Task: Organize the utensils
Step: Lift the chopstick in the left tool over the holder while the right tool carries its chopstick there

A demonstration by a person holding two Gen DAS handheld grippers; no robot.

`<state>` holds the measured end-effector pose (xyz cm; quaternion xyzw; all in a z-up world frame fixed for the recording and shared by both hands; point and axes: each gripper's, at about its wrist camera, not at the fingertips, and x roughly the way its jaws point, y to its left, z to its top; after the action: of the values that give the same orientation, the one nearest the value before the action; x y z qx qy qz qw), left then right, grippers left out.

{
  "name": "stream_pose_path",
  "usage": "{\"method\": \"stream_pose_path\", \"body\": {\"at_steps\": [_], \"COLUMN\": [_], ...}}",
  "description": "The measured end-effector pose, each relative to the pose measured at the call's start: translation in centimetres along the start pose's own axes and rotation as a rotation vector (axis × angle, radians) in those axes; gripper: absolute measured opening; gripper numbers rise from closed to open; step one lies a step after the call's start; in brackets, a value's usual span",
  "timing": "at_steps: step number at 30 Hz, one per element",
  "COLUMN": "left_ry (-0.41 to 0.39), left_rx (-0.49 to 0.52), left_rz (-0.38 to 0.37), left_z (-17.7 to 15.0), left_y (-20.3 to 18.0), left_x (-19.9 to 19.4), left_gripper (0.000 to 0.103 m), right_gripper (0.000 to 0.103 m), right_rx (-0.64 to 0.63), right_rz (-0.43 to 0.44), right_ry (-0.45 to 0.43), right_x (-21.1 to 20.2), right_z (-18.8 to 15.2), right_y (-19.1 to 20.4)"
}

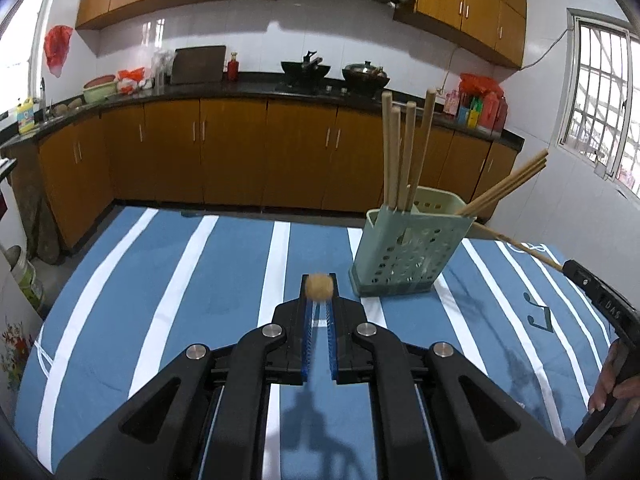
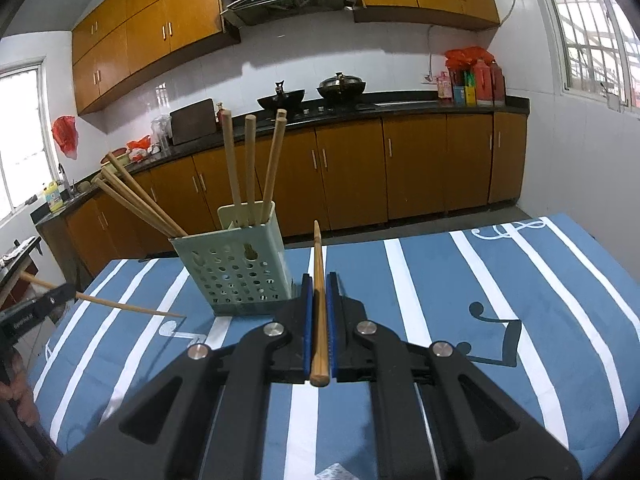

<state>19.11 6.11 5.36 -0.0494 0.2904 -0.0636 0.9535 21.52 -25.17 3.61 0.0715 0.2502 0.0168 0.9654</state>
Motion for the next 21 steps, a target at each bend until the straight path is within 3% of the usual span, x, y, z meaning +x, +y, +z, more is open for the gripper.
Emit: {"method": "stream_pose_path", "body": {"at_steps": [9,21], "left_ry": [0.004,-0.034], "left_rx": [0.000,0.007], "left_rz": [0.008,-0.011], "left_z": [-0.3,0.5], "left_y": [0.0,-0.2], "left_x": [0.1,-1.1], "left_gripper": [0.007,0.007], "right_gripper": [0.008,0.008], "right_rx": [0.009,0.010], "right_rz": [-0.011,0.001], "right_ry": [0.056,-0.045], "right_x": [0.7,-1.5], "right_z": [-0.5,1.6], "right_y": [-0.4,-0.3]}}
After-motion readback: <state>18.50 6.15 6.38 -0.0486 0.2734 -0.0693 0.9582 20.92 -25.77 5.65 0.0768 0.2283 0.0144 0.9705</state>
